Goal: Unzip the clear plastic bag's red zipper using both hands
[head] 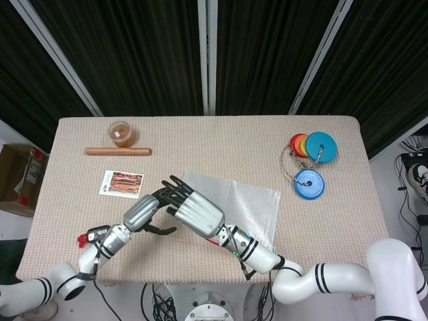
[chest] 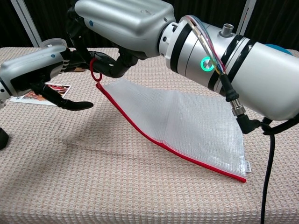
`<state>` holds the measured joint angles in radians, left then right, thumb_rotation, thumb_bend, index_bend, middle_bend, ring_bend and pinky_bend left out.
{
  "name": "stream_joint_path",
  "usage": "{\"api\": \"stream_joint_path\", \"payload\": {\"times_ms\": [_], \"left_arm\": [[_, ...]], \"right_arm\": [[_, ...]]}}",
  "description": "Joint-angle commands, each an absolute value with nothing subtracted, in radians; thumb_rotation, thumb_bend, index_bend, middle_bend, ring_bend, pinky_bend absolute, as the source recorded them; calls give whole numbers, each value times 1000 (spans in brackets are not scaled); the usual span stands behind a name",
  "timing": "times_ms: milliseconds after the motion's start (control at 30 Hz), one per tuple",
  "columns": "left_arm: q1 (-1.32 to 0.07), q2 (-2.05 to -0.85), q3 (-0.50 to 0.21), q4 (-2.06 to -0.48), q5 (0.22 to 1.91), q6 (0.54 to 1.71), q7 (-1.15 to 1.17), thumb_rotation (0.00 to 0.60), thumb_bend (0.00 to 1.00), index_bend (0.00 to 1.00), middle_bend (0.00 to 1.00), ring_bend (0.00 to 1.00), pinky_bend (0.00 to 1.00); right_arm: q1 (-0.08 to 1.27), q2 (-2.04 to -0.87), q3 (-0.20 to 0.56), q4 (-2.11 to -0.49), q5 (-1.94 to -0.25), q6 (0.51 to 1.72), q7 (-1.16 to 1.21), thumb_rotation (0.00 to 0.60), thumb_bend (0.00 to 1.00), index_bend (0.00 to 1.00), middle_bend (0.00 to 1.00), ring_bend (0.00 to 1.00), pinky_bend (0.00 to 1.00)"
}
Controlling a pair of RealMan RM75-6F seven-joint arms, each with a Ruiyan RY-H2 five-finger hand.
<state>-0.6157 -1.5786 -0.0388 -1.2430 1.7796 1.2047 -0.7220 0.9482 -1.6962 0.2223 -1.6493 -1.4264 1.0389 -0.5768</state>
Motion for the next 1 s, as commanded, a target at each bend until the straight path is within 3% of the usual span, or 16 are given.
{"api": "stream_joint_path", "payload": {"times_ms": [33,400,700,1000], "left_arm": [[-637,-1592,-36,-1225,1764,1198,-775,600,238,330,129,76,140],[-672,-1624,-4,-1153,1741,1198,-878,600,313,468,147,76,140],[-684,-1643,11,-1126,1728,1214,-926,600,359,508,158,76,140],[-684,-1677,12,-1104,1697,1232,-1017,600,389,661,259,96,141]], "right_arm": [[949,-1695,224,-1648,-1427,1039,-571,600,490,799,186,0,34],[952,-1694,227,-1635,-1427,1039,-552,600,489,798,185,0,34],[951,-1693,223,-1627,-1429,1038,-542,600,490,798,185,0,34],[945,-1697,210,-1620,-1443,1045,-530,600,490,797,185,0,34]]}}
